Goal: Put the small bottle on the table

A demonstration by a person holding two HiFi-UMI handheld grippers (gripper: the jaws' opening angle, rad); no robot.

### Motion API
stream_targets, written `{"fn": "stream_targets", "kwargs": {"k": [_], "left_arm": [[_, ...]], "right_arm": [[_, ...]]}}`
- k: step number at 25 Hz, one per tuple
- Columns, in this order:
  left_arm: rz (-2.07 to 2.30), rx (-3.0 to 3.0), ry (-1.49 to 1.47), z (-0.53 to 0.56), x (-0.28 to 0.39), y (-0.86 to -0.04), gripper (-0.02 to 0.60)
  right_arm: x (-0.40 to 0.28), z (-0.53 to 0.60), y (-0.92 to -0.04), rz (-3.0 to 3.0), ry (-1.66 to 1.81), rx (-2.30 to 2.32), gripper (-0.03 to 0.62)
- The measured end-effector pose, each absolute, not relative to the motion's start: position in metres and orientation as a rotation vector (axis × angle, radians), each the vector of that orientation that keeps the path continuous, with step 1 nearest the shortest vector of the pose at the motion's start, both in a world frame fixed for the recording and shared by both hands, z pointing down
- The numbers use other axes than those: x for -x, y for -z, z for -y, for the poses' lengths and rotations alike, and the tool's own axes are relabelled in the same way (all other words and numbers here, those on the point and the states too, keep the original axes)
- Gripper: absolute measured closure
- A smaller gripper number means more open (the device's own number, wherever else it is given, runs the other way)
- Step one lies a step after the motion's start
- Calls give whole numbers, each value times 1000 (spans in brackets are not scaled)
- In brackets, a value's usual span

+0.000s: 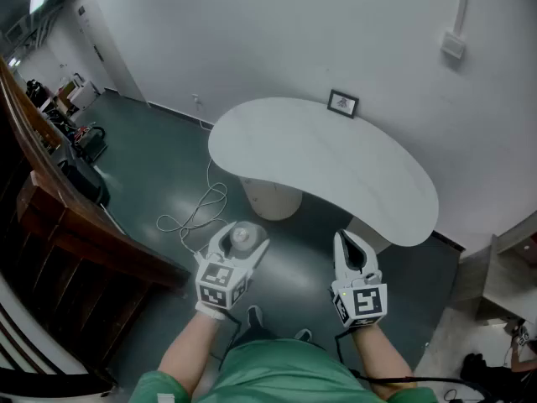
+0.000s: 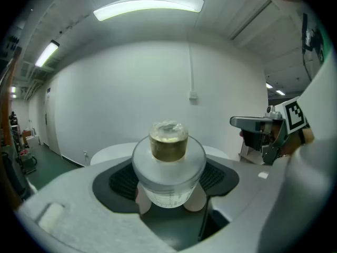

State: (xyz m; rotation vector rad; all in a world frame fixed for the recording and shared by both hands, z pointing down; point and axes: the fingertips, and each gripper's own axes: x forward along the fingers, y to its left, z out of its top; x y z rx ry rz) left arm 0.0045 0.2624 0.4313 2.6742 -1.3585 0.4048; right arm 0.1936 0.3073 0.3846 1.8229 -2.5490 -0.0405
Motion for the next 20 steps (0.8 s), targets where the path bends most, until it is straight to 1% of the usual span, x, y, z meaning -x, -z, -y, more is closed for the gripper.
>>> {"fn": "stream_targets", "kwargs": {"k": [7,15,20], "left_arm": [[1306,-2722,-448,-292,18,-418,238],[1269,-2683,-438,-291,67,-424,238],[1222,-2688,-440,-280,97,-428,238]], "right_arm": [[-158,-311,-384,2546,1,-1832,592],[-109,-306,-389,2508,-50,-1814,592],[-82,-294,-377,2457,-16,-1882,592]]}}
